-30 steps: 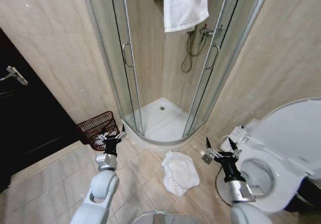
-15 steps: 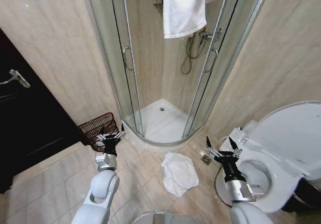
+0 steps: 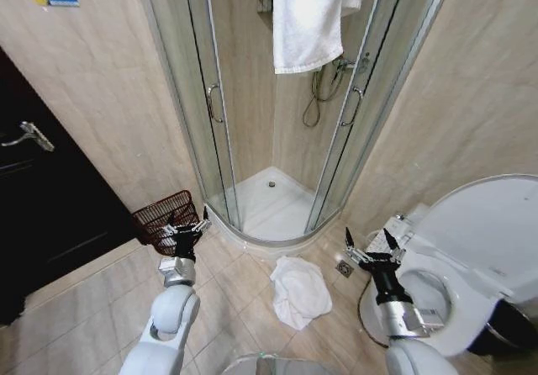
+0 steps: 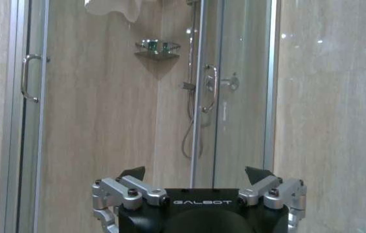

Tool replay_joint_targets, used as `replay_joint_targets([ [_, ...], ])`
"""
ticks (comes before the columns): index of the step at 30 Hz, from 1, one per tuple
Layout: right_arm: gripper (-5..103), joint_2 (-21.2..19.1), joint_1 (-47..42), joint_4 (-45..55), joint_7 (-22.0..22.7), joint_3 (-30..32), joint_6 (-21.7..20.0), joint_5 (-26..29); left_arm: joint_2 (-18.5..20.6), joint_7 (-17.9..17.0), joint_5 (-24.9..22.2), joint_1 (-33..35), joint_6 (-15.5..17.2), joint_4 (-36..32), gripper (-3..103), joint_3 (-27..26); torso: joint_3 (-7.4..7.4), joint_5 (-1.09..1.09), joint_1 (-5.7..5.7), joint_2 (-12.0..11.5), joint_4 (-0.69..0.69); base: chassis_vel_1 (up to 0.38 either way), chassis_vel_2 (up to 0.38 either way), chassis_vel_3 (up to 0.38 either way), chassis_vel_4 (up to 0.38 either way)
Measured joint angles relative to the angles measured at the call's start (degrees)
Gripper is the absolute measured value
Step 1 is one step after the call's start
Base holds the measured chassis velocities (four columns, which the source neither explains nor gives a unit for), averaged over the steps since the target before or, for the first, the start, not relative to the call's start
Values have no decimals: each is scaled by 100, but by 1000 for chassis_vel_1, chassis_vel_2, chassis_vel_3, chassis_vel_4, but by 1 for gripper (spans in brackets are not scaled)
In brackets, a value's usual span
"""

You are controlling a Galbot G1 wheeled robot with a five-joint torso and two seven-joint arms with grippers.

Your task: Discard the used towel into the hamper.

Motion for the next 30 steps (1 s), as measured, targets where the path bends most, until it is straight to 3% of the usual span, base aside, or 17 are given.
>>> replay_joint_targets([
  [18,100,-8,144,71,13,-27,-202,-6,25,-13,-24,8,12,39,100,53,300,0,257,560,0,0,0,0,0],
  [26,100,-138,411,174,223,63,-433,243,52,42,-34,10,-220,21,100,135,314,1,274,590,2,0,0,0,0],
  [30,100,-220,455,387,417,231,-581,465,72,302,-42,-134,-235,126,100,235,307,0,270,579,-2,0,0,0,0],
])
